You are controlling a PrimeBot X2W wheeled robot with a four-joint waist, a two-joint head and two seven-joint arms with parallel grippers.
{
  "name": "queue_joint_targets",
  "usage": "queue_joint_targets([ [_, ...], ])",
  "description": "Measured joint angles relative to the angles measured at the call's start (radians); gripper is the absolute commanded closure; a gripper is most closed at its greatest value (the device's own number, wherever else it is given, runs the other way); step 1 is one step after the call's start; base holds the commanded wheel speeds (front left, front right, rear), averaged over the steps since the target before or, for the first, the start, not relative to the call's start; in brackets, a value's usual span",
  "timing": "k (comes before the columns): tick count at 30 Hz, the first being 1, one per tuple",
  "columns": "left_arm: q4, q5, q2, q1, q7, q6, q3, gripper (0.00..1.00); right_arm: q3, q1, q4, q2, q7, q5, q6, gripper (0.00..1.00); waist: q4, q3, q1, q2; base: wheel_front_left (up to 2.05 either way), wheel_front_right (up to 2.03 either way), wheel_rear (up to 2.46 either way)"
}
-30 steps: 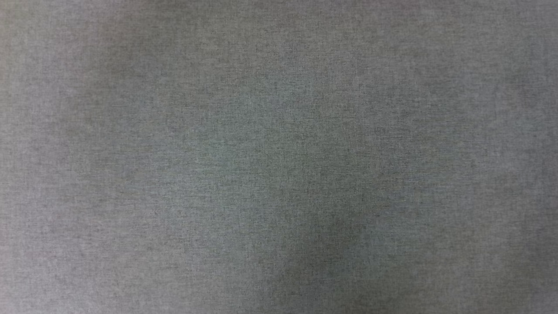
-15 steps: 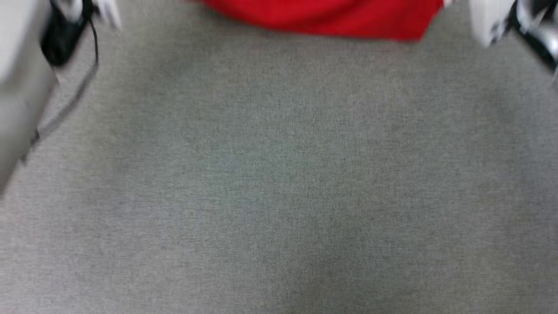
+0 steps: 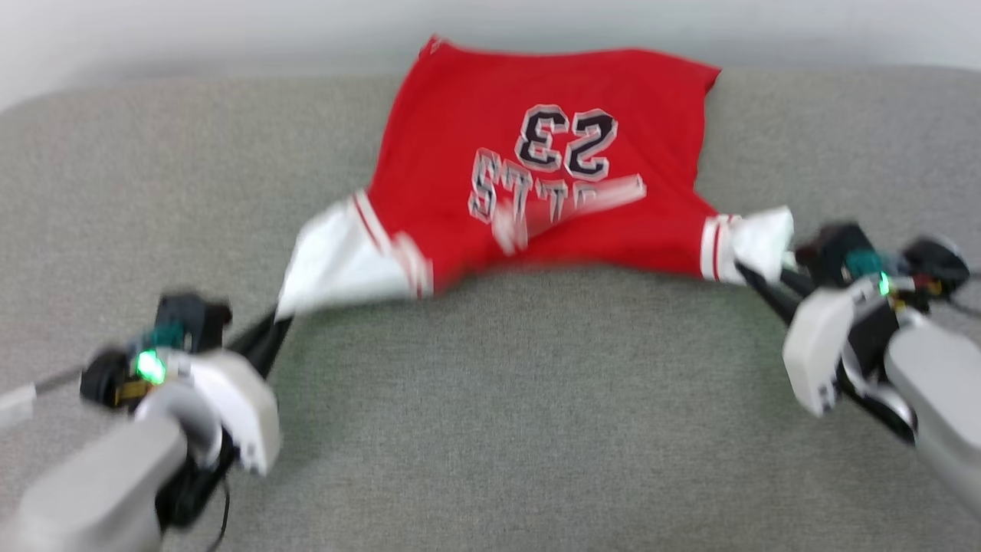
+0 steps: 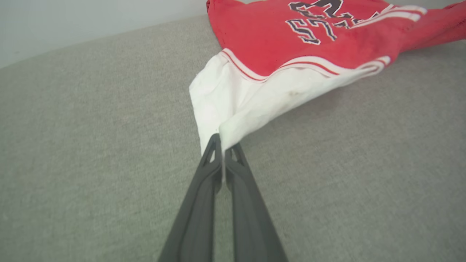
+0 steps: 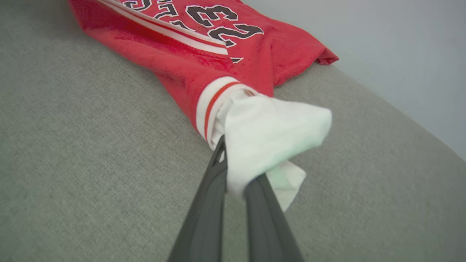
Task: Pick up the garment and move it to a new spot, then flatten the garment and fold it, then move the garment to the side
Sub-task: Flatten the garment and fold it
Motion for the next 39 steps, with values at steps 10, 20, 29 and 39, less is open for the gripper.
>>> queue_joint_targets([
  [10, -0.226, -0.128, 0.126, 0.320, -0.009, 0.140, -0.022, 1.00, -0.042, 0.308, -0.120, -0.105, 0.000, 0.004, 0.000, 1.00, -0.019, -0.114, -0.0001, 0.0001, 0.00, 0.00, 0.00],
  [20, -0.373, -0.177, 0.184, 0.510, -0.031, 0.243, -0.038, 1.00, -0.214, 0.635, -0.265, -0.150, 0.034, -0.037, 0.000, 1.00, -0.018, -0.154, -0.0002, 0.0000, 0.00, 0.00, 0.00],
  [29, -0.424, -0.128, 0.183, 0.501, -0.044, 0.282, -0.009, 1.00, -0.444, 0.714, -0.393, -0.124, 0.089, -0.147, 0.000, 0.00, -0.017, -0.148, 0.0000, 0.0000, 0.00, 0.00, 0.00],
  [39, -0.518, -0.045, 0.191, 0.472, -0.049, 0.342, 0.027, 1.00, -0.748, 0.574, -0.638, -0.172, 0.217, -0.247, 0.000, 0.00, 0.002, -0.099, 0.0001, 0.0000, 0.00, 0.00, 0.00],
])
